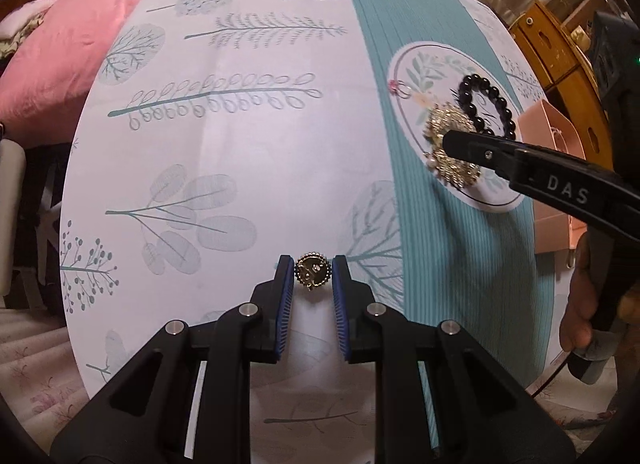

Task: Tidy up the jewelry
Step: 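Grasp the gold leaf hair comb with the right gripper, then carry the gold earring and hair comb into the peach tray and release both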

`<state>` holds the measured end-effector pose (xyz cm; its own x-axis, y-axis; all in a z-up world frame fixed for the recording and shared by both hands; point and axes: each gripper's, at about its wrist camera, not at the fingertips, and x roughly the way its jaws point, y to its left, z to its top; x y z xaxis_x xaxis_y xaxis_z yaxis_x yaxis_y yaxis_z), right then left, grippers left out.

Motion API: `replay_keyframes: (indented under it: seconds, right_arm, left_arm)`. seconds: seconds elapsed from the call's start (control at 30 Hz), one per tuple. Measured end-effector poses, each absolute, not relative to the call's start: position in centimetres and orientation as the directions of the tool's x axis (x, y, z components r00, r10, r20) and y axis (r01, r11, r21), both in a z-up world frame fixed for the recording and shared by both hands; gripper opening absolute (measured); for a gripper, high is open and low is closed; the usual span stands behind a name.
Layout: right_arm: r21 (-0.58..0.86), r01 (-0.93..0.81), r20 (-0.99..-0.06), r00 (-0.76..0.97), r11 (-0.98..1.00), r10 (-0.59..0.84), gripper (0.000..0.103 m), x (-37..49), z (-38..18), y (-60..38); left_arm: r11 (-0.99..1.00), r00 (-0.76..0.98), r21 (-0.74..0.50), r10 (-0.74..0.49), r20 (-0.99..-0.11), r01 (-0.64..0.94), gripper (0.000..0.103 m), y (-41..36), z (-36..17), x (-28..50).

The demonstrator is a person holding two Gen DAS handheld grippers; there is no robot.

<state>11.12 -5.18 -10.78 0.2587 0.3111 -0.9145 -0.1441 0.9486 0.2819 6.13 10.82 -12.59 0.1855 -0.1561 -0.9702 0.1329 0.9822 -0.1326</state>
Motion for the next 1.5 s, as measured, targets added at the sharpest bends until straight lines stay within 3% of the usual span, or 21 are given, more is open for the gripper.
replay_keyframes:
  seconds: [0.53,0.87,1.03,1.23,1.5]
  right_arm:
    - [0.096,-0.158,-0.958,0.254,0.983,0.135,0.008,12.8,-12.7,-2.3]
    - [0.190,-0.194,-0.920,0.306,0.962,0.243,0.007,9.3,-8.0,-2.7]
    - [0.172,-0.197,-0.895,0.378,0.965,0.237,0.007,5.8,-4.1,-4.9]
    - [0.089,-0.096,-0.873,0.472,0.991,0.124,0.007,0.8,-1.1,-11.0]
    - [0.092,0.062,-0.863,0.502,0.994,0.049,0.007,-2.4,-1.6,-20.4]
  left_arm:
    - [0.977,0.184,-0.159,-0.184,-0.965,0.144,0.017,12.9,-12.8,8.1]
    - [0.967,0.202,-0.147,-0.189,-0.961,0.207,0.017,10.8,-11.1,8.2]
    - [0.950,0.226,-0.142,-0.209,-0.952,0.278,0.017,7.3,-9.1,8.3]
    - [0.911,0.238,-0.154,-0.258,-0.936,0.383,0.017,1.1,-6.7,8.3]
    - [0.844,0.235,-0.179,-0.335,-0.913,0.506,0.017,-9.4,-4.8,8.7]
